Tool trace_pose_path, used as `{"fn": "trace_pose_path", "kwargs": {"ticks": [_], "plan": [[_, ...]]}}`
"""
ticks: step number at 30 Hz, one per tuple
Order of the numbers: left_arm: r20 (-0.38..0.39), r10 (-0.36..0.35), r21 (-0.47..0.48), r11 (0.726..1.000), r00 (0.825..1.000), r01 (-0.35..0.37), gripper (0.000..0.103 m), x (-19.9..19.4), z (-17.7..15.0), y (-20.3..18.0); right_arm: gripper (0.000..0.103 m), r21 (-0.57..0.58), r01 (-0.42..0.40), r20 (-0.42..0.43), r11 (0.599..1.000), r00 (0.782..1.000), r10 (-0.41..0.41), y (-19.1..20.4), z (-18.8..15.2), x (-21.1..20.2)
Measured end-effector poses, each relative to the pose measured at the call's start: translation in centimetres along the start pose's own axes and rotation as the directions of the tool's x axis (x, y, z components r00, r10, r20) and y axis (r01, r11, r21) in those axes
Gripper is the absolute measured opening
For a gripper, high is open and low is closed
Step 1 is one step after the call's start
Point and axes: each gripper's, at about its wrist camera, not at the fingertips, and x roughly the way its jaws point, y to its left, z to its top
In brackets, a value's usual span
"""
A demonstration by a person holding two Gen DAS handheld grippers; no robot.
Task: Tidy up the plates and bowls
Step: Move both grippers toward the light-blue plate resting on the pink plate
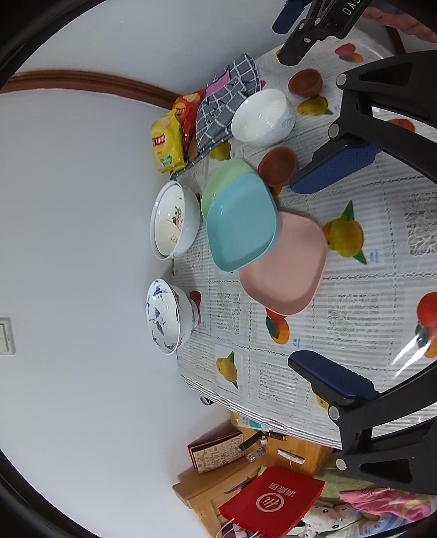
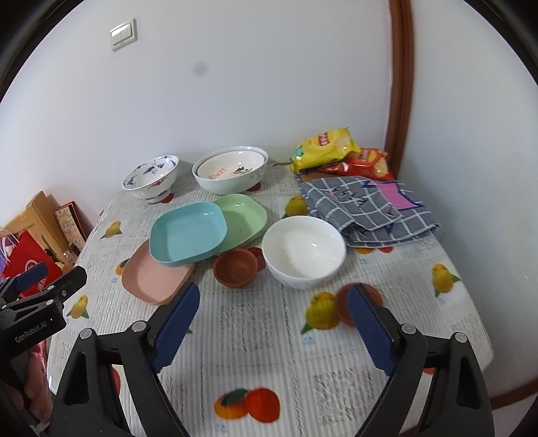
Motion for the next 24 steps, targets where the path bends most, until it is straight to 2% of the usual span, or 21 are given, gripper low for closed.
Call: {"fn": "trace_pose_path", "kwargs": {"ticks": [4, 10, 19, 23, 24], "plan": [[-0.021, 0.017, -0.009, 1.0, 1.0, -0.017, 0.094, 2.7, 1.4, 0.7, 0.082, -0.017, -0.021, -0.022, 1.0, 1.0, 0.02, 0.9, 1.4, 2.8], [-0.063, 0.006, 0.003, 1.0, 0.998, -0.006, 0.082, 7.0, 3.2, 1.0, 0.068, -0.026, -0.053, -0.061, 0.998, 0.997, 0.051, 2.0, 3.2, 7.1], [-0.118, 0.0, 0.022, 1.0, 0.993, 0.002, 0.082, 13.2, 4.9, 0.6, 0.061, -0.032, -0.095, -0.131, 0.995, 0.987, 0.09, 3.6, 4.5, 13.6], [-0.125, -0.011, 0.036, 0.999, 0.992, 0.015, 0.081, 15.5, 5.7, 0.2, 0.053, -0.034, -0.102, -0.167, 0.994, 0.981, 0.095, 4.1, 4.8, 16.1], [-0.13, -0.016, 0.041, 0.999, 0.991, 0.022, 0.078, 16.0, 5.9, 0.0, 0.051, -0.035, -0.106, -0.175, 0.994, 0.98, 0.098, 4.2, 5.0, 16.7]]}}
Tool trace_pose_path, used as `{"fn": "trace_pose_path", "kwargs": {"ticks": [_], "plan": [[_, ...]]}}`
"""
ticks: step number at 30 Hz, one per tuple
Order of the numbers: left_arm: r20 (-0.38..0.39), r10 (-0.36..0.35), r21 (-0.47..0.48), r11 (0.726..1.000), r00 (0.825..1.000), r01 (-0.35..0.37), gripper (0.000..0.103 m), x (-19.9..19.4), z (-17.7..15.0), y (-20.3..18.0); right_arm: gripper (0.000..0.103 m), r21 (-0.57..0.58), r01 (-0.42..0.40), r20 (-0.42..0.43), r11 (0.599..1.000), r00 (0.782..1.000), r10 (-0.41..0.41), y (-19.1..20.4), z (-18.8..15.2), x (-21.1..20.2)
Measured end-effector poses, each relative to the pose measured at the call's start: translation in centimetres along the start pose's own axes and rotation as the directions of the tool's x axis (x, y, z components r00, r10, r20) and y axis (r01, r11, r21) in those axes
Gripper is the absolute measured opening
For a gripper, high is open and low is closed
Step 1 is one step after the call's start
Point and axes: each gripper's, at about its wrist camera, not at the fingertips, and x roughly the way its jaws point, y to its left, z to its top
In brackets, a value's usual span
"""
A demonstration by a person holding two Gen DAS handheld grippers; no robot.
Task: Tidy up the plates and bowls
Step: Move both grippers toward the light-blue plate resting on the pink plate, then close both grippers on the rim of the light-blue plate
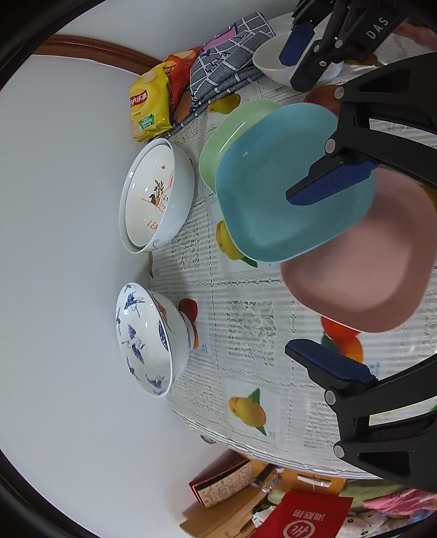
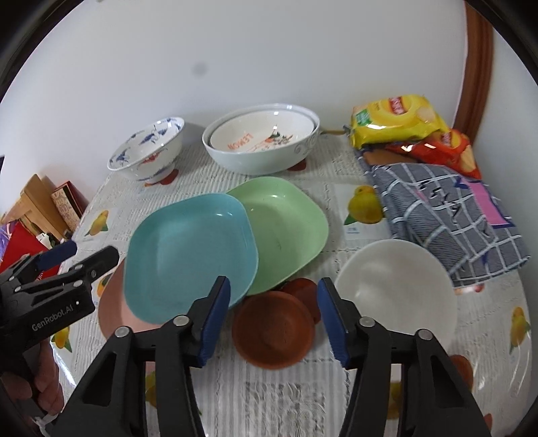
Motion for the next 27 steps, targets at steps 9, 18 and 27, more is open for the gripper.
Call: {"fn": "trace_pose_path", "kwargs": {"ticks": [9, 18, 27], "plan": [[-0.028, -0.032, 0.021, 0.999, 0.999, 0.033, 0.067, 3.2, 1.1, -0.6, 0.042, -0.016, 0.006, -0.049, 1.0, 0.999, -0.006, 0.7, 1.2, 3.3], [-0.059, -0.07, 0.042, 0.996, 0.996, 0.072, 0.05, 5.4, 1.4, -0.9, 0.029, -0.062, 0.027, -0.085, 0.998, 0.996, -0.032, 1.6, 1.3, 5.6], [-0.082, -0.102, 0.048, 0.993, 0.991, 0.106, 0.014, 6.4, 1.6, -1.0, 0.012, -0.063, 0.016, -0.096, 0.998, 0.995, -0.022, 1.5, 1.3, 6.4]]}}
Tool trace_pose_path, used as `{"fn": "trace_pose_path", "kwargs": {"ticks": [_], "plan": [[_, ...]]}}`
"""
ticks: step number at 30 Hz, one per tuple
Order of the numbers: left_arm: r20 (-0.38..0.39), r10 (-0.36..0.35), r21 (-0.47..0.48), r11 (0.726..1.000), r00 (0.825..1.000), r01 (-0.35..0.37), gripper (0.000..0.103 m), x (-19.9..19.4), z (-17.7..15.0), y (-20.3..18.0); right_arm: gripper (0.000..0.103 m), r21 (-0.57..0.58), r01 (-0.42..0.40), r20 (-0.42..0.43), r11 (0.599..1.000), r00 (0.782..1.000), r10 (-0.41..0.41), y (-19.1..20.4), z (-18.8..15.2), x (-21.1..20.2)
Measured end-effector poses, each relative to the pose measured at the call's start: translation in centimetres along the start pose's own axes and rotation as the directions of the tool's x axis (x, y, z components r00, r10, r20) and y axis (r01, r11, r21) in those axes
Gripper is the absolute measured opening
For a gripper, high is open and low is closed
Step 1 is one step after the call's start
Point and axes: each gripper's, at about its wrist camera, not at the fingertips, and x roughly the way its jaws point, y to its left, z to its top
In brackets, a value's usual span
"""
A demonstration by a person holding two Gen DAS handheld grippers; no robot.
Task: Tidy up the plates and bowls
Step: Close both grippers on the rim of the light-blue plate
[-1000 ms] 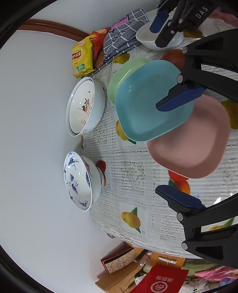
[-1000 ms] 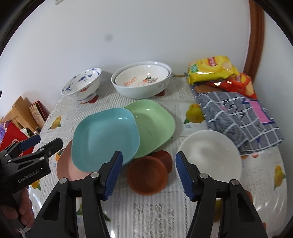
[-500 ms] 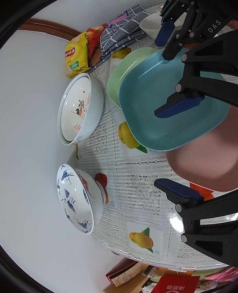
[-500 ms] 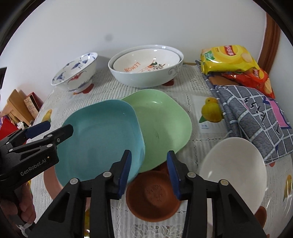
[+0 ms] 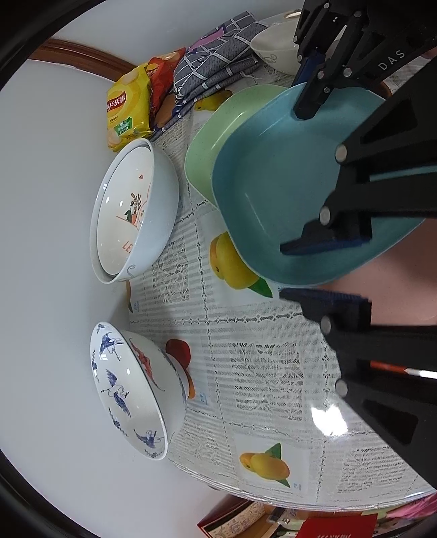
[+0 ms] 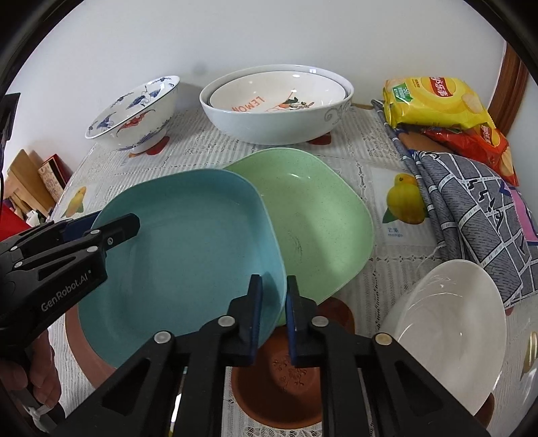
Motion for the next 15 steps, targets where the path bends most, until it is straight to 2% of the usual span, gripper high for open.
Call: {"fn": "trace_pose_path", "kwargs": {"ticks": [4, 8, 15], "plan": [[0.005, -0.014, -0.004, 1.0, 1.0, 0.014, 0.01, -0.4, -0.1, 0.1, 0.01, 0.004, 0.011, 0.013, 1.0, 1.0, -0.011, -0.2, 0.1, -0.3], [0.02, -0.014, -0.005, 1.0, 1.0, 0.014, 0.01, -1.4, -0.2, 0.1, 0.009, 0.025, -0.011, 0.026, 1.0, 1.0, 0.01, -0.5, 0.1, -1.1], [0.047, -0.022, -0.033, 0.999, 0.999, 0.023, 0.01, -4.5, -0.8, -0.1, 0.008, 0.03, -0.02, 0.071, 0.999, 0.997, 0.018, -0.3, -0.2, -4.3]]}}
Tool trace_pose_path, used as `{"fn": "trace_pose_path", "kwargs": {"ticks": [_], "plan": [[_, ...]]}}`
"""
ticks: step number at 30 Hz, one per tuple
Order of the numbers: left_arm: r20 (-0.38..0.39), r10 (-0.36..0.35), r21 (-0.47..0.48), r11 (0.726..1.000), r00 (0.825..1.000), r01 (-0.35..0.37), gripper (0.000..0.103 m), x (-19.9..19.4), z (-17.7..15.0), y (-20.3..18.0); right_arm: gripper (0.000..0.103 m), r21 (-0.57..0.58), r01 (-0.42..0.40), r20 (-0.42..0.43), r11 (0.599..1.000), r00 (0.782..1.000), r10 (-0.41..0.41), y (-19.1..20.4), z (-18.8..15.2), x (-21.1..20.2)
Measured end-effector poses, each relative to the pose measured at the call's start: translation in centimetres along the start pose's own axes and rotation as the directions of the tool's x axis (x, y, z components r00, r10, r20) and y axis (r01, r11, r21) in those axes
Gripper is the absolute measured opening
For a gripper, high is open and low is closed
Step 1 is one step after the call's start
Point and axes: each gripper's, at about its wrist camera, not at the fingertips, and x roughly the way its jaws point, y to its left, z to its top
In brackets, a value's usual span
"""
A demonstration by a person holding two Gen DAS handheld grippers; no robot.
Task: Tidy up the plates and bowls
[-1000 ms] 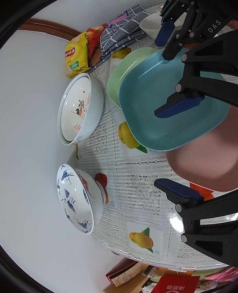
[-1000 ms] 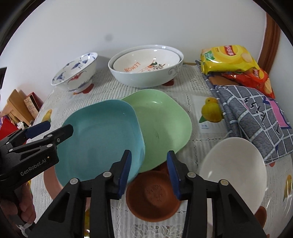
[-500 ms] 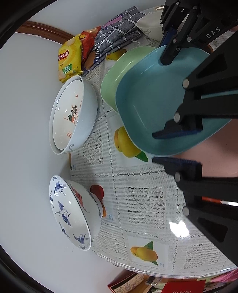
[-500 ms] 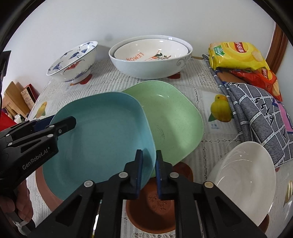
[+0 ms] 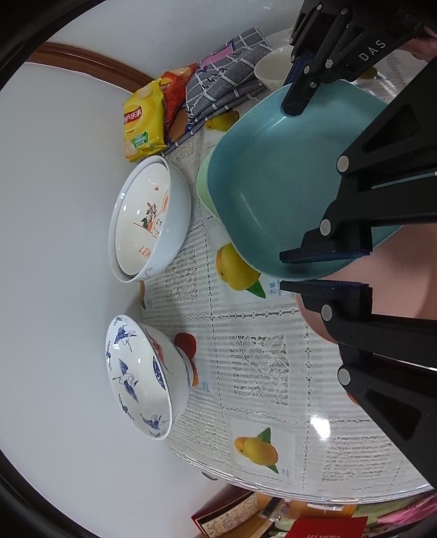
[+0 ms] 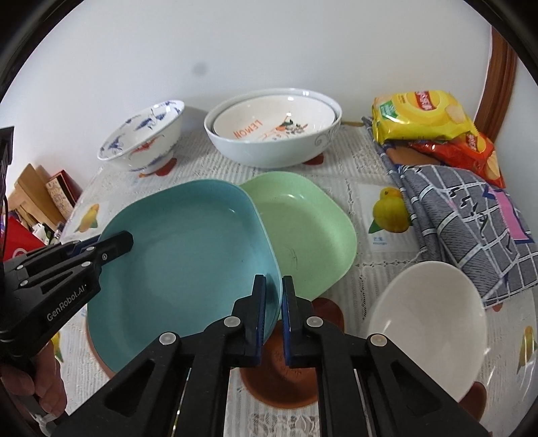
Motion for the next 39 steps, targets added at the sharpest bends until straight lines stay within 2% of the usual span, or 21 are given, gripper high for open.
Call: {"fn": "trace_pose_path", "kwargs": {"ticks": [19, 29, 39], "plan": [[0.103, 0.009, 0.007, 1.0, 0.995, -0.01, 0.01, -9.4, -2.2, -1.7, 0.007, 0.006, -0.026, 0.121, 1.0, 0.992, 0.025, 0.1, -2.1, -9.9], [0.119, 0.031, -0.015, 0.999, 0.992, -0.03, 0.01, -12.0, -3.5, -0.6, 0.007, -0.018, -0.045, 0.143, 0.999, 0.989, 0.047, 1.7, -2.8, -11.7], [0.112, 0.06, -0.045, 0.997, 0.992, -0.055, 0.01, -12.9, -4.5, 1.3, 0.007, -0.045, -0.071, 0.135, 0.996, 0.988, 0.077, 3.8, -3.3, -11.7]]}}
